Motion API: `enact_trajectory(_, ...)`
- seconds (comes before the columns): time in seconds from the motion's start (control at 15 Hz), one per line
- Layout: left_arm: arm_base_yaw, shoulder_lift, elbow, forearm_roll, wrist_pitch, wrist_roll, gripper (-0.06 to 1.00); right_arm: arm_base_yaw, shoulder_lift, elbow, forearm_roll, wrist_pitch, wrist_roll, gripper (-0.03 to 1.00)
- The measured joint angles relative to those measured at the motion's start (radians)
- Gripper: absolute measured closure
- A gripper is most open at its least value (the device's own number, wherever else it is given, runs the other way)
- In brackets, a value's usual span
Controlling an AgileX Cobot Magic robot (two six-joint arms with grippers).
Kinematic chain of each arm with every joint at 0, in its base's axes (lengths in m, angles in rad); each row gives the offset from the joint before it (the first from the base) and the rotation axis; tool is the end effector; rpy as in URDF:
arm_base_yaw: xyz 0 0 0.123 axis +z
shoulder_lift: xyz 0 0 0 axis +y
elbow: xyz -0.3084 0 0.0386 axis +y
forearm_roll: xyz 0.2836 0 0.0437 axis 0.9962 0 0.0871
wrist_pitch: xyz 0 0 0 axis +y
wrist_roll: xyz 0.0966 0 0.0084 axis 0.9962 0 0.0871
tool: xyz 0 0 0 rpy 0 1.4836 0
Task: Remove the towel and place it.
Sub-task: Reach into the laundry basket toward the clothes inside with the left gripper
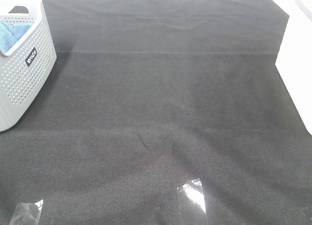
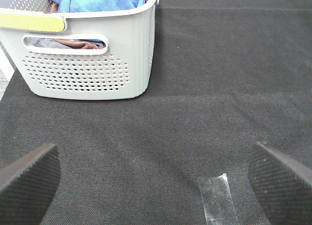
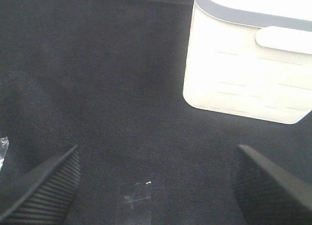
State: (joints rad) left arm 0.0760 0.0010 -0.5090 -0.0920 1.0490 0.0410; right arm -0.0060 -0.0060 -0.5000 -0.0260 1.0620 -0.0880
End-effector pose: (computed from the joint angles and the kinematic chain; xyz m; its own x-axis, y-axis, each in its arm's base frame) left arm 0.0057 -0.0073 0.2958 -0.4355 -0.0381 -0.8994 -0.0064 0.9992 -0.0392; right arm 0.0047 -0.0022 0.2916 -0.4520 -0.0978 -0.8866 -0.0193 0.9948 -0.0999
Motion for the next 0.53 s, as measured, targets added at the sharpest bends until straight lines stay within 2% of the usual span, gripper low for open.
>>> enact_trajectory(0.53,0.000,0.000,0.000,0.000,0.000,0.000,-0.05,0.000,0.000,0.000,0.000,0.000,0.000,0.17)
